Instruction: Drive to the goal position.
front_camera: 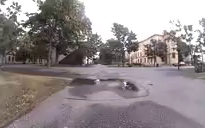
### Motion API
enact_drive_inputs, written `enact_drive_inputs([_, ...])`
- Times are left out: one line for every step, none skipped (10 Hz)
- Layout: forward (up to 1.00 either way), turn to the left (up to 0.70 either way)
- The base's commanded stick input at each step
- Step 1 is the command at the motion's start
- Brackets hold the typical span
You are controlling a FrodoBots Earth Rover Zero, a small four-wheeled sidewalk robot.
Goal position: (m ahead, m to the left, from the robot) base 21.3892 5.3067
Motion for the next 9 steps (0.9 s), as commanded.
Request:
enact_drive_inputs([0.7,0.0])
enact_drive_inputs([0.7,0.0])
enact_drive_inputs([0.7,0.0])
enact_drive_inputs([0.7,0.0])
enact_drive_inputs([0.7,0.0])
enact_drive_inputs([0.7,0.0])
enact_drive_inputs([0.7,0.0])
enact_drive_inputs([0.7,0.0])
enact_drive_inputs([0.7,0.0])
